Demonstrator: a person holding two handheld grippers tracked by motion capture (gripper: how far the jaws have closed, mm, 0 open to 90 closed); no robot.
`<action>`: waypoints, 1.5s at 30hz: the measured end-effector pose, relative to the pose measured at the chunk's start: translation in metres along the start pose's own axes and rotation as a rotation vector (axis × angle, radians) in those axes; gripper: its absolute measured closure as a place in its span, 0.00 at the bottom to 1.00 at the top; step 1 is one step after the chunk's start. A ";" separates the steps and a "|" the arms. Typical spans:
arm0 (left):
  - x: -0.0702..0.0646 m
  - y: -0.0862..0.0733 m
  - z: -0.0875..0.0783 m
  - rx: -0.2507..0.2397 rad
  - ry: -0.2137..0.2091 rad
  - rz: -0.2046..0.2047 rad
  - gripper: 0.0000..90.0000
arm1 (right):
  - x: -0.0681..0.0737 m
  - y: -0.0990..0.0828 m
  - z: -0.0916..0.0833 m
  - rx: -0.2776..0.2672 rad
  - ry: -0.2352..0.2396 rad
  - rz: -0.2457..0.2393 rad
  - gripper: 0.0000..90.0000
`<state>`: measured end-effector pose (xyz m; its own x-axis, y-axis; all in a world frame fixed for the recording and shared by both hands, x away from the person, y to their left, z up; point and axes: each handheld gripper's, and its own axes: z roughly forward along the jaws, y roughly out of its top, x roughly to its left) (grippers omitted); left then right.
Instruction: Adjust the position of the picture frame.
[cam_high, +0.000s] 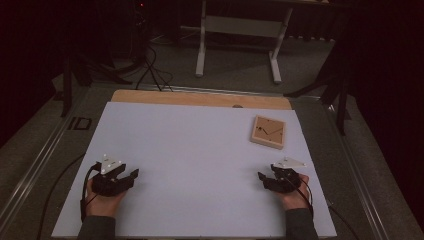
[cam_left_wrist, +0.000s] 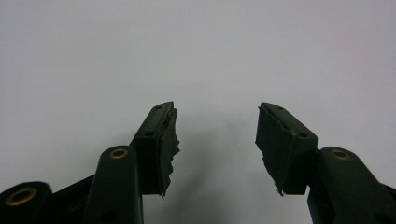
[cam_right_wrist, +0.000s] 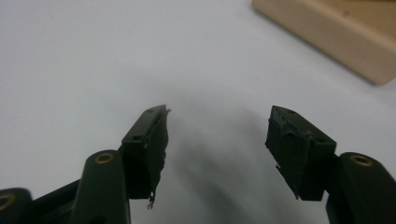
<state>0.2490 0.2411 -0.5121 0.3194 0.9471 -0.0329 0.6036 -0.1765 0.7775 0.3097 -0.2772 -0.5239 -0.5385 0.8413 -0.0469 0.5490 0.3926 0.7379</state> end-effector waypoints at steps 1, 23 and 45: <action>0.000 -0.001 -0.003 -0.007 -0.007 0.005 0.53 | 0.000 0.001 -0.002 -0.015 0.001 0.002 0.44; 0.010 -0.012 -0.022 -0.079 -0.019 0.011 0.51 | -0.002 0.012 -0.019 -0.137 -0.048 -0.023 0.55; 0.007 -0.012 -0.022 -0.086 -0.007 0.015 0.51 | -0.040 0.045 -0.021 -0.189 -0.091 -0.032 0.69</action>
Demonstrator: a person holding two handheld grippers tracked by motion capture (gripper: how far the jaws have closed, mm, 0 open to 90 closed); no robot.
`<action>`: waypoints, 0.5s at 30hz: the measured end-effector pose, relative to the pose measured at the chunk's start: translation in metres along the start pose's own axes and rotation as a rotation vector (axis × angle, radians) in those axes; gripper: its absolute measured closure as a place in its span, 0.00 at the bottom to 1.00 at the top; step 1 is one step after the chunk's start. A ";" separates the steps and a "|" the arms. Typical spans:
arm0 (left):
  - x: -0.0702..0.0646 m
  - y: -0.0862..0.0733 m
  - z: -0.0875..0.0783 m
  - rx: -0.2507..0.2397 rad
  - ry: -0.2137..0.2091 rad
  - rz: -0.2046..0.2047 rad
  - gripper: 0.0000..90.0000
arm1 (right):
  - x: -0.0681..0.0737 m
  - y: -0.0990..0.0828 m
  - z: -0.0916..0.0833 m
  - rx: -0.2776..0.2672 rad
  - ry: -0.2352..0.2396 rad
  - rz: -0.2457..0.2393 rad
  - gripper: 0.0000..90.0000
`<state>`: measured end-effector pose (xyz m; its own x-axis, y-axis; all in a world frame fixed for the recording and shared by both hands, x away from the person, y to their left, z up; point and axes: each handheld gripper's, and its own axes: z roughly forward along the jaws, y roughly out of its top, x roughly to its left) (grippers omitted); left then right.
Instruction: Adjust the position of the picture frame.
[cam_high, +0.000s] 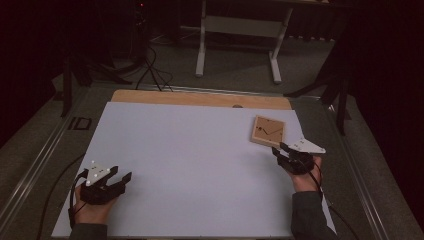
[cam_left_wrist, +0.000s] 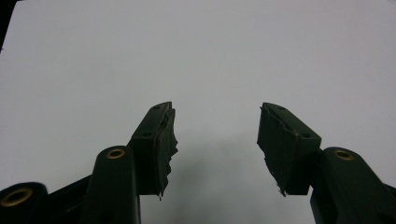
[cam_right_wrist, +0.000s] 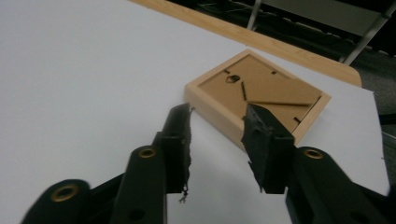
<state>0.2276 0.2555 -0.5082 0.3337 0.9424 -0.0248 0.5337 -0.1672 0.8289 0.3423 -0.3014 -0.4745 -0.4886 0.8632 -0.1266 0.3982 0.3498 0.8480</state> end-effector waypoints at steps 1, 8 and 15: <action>0.000 0.000 0.000 -0.001 0.001 0.001 0.51 | -0.002 0.001 0.001 0.002 -0.009 -0.002 0.70; -0.001 0.000 0.000 -0.001 0.001 0.005 0.51 | -0.013 0.005 0.011 0.009 -0.040 0.004 0.78; -0.001 0.001 -0.001 -0.011 0.003 0.003 0.51 | -0.024 0.000 0.024 0.042 -0.070 0.039 0.91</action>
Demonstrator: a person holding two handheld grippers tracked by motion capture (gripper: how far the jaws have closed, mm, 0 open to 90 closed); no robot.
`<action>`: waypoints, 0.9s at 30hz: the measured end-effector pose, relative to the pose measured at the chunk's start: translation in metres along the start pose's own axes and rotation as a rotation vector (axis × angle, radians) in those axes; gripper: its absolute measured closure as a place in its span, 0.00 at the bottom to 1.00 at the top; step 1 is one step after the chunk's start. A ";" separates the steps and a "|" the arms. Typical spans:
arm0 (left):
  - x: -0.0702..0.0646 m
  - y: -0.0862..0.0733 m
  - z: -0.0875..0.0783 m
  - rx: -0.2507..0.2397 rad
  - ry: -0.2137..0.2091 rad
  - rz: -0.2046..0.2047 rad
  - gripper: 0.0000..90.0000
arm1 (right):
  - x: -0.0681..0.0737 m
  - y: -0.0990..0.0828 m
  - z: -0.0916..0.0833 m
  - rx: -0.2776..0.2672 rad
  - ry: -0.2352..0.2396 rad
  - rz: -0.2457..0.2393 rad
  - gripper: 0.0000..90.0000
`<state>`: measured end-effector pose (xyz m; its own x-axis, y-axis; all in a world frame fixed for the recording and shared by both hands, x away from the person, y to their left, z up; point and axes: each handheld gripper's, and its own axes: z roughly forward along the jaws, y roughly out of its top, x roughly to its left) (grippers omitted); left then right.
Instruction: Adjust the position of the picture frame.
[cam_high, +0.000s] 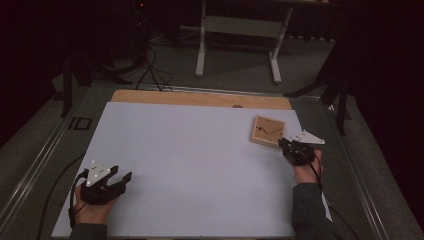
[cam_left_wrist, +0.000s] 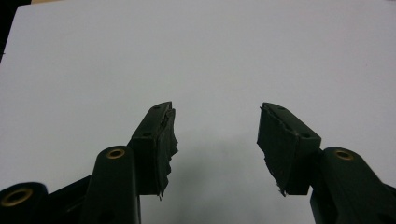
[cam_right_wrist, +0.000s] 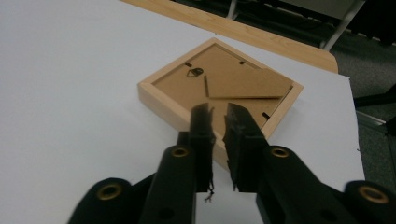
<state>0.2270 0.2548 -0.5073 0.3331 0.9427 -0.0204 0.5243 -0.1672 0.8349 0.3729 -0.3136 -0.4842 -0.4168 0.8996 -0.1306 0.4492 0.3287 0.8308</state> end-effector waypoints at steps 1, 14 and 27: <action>0.000 0.000 0.000 0.000 0.000 0.000 0.51 | -0.001 0.000 0.002 0.001 -0.002 0.002 0.93; 0.000 0.001 -0.002 -0.014 0.004 0.002 0.51 | -0.014 0.001 0.027 0.063 -0.034 0.020 1.00; 0.001 0.001 -0.003 -0.022 0.006 0.001 0.51 | -0.019 -0.004 0.046 0.140 -0.051 0.042 1.00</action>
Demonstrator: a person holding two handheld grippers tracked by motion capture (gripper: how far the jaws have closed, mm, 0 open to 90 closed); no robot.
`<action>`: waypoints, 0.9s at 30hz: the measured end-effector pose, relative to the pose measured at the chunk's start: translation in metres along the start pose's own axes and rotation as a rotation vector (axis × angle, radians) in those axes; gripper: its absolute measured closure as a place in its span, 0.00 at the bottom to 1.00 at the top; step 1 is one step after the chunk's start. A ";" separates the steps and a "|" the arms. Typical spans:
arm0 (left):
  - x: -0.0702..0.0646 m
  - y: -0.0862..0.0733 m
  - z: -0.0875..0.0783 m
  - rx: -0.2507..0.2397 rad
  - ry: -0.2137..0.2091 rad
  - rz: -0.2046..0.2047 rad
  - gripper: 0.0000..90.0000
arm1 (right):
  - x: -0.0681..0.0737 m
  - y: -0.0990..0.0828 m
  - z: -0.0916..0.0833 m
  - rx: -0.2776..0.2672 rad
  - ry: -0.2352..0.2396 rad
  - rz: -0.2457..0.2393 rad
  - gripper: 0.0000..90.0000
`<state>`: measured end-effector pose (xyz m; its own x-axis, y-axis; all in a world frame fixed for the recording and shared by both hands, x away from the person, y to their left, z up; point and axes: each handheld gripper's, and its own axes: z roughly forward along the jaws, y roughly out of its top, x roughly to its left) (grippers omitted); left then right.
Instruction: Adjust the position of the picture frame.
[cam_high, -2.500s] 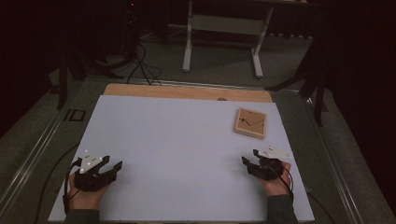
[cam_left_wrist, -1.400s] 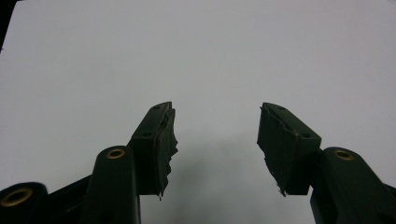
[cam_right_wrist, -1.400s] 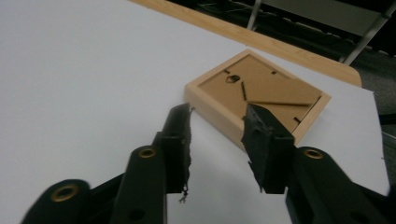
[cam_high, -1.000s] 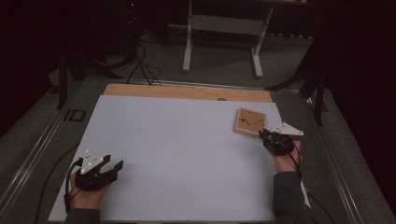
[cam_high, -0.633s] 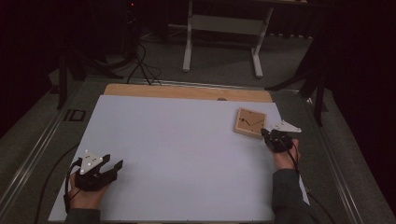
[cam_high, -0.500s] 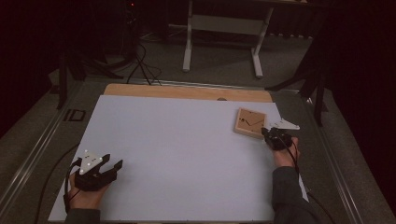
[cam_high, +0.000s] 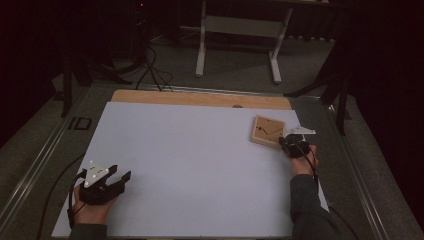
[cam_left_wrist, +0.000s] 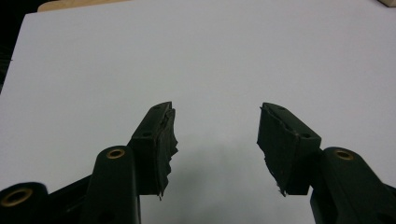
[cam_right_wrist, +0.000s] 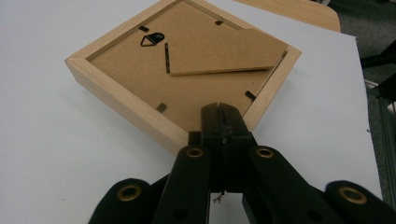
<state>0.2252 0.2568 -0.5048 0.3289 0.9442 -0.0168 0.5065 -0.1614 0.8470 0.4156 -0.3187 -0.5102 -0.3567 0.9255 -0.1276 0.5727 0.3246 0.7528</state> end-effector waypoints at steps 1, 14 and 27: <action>0.000 0.000 0.000 -0.001 0.000 -0.002 0.51 | 0.000 0.000 0.000 0.004 -0.002 0.001 1.00; 0.001 0.000 -0.001 -0.006 0.003 -0.007 0.51 | 0.001 0.002 0.002 0.016 -0.008 0.001 1.00; 0.001 0.000 -0.001 -0.004 0.006 -0.004 0.51 | 0.005 -0.003 -0.003 0.005 0.047 0.025 1.00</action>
<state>0.2250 0.2577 -0.5042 0.3224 0.9464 -0.0169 0.5044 -0.1567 0.8492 0.4096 -0.3161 -0.5110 -0.3762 0.9232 -0.0779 0.5854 0.3020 0.7524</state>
